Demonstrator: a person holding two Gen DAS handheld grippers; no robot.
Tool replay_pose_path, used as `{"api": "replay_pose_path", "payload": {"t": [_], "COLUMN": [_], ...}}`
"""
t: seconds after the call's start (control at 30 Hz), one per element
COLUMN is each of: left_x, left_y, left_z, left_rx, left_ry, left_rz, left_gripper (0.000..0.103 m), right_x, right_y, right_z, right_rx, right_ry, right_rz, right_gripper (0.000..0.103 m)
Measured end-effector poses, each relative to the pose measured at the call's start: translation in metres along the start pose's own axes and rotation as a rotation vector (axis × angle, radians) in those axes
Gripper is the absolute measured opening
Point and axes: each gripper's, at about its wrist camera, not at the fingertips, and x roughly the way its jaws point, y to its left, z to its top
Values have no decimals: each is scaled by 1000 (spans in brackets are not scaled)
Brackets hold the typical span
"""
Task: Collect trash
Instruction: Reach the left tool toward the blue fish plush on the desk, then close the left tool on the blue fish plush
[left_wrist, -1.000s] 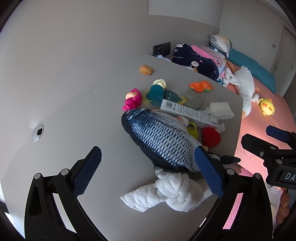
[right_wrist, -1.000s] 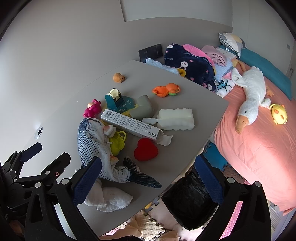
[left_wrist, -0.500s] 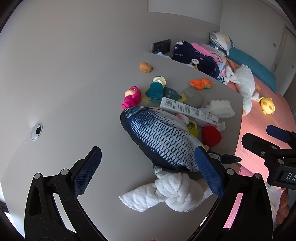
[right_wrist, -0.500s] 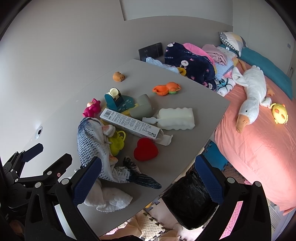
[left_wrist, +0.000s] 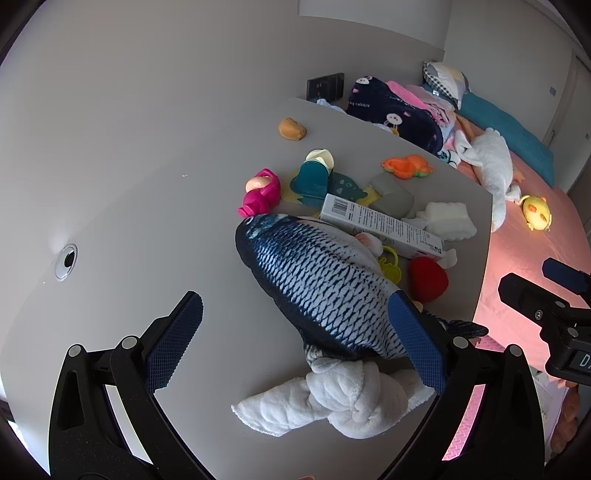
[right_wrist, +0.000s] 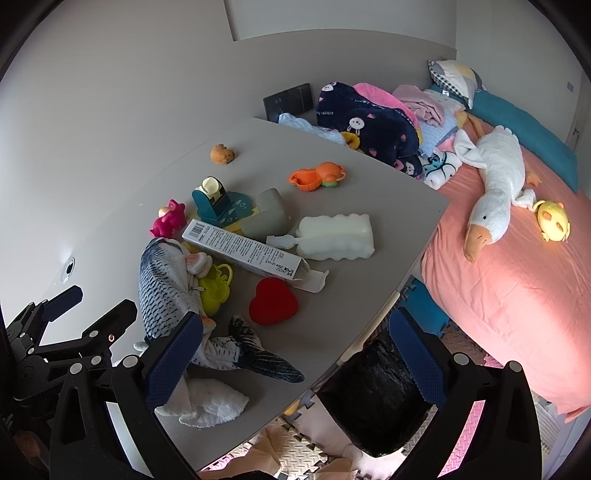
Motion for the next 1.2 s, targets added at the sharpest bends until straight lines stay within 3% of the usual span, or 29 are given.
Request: {"api": "replay_pose_path", "payload": {"t": [0.47, 0.63, 0.73, 0.9, 0.93, 0.97, 1.07, 1.2], "left_x": [50, 65, 68, 70, 71, 71, 70, 64], "left_y": [6, 14, 18, 21, 21, 21, 23, 24], "left_z": [21, 22, 20, 14, 14, 14, 14, 14], "left_rx": [-38, -70, -91, -89, -94, -101, -136, -130], "left_ry": [62, 111, 112, 96, 100, 107, 105, 93], "left_rz": [4, -33, -60, -87, -86, -96, -108, -117], "left_gripper": [97, 97, 87, 87, 85, 75, 55, 45], "right_x": [18, 25, 32, 44, 46, 47, 50, 54], "right_y": [-2, -6, -6, -3, -3, -2, 0, 1], "right_z": [9, 13, 14, 13, 13, 13, 13, 12], "right_rx": [-9, -2, -1, -11, -13, -16, -24, -32], "right_ry": [16, 26, 40, 71, 74, 76, 82, 92], "right_rz": [14, 19, 22, 33, 35, 37, 44, 55], "right_gripper": [101, 100, 96, 91, 91, 90, 89, 86]}}
